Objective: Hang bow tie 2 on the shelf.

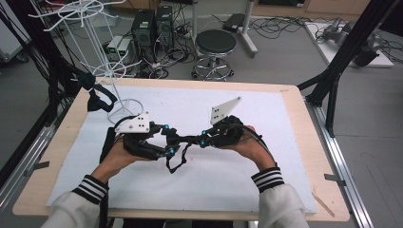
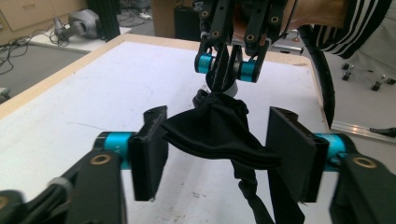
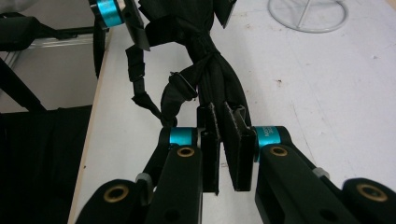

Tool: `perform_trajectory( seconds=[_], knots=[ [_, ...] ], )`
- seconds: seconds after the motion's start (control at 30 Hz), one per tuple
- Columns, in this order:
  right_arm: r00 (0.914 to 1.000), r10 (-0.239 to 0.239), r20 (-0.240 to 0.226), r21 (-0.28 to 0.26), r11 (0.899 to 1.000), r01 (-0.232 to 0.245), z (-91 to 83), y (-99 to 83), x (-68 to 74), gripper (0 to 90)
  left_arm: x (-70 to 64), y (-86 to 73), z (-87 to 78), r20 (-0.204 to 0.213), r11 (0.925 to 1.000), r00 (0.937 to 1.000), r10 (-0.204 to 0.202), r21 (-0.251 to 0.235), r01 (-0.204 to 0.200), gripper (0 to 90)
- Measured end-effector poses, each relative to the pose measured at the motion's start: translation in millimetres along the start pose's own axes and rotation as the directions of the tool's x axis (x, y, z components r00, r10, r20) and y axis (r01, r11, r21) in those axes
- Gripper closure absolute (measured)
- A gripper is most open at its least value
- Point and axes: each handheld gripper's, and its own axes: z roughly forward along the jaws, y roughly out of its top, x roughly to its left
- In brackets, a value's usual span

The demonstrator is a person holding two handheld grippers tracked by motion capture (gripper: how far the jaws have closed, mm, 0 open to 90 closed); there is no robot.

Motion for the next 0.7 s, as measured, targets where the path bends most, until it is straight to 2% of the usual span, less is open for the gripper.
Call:
perform_trajectory(
  seconds=[0.13,0.27,0.4,0.5,0.7],
  knots=[
    [1.0000,0.001,-0.003,0.000,1.000,-0.001,0.1,0.0,0.2,85.4,0.7,-0.2,-1.2,0.007,1.0000,1.0000,-0.004,0.000,0.004,46.9],
    [1.0000,-0.001,0.002,0.003,1.000,0.001,0.7,0.0,0.3,85.4,0.8,0.0,-1.8,0.021,1.0000,0.9998,0.001,-0.005,-0.001,58.7],
    [1.0000,0.001,0.003,0.006,1.000,-0.001,1.0,0.0,0.3,85.4,1.6,-0.1,-2.5,0.012,0.9999,0.9999,-0.011,0.000,0.011,64.5],
    [1.0000,-0.001,0.006,0.003,1.000,0.001,0.9,0.1,0.4,85.5,1.6,0.3,-3.8,0.015,1.0000,0.9999,-0.006,-0.007,0.006,74.3],
    [1.0000,-0.006,0.006,0.008,1.000,0.006,1.5,0.6,0.6,85.4,1.0,0.9,-4.7,-0.002,1.0000,1.0000,-0.003,-0.002,0.003,79.4]
  ],
)
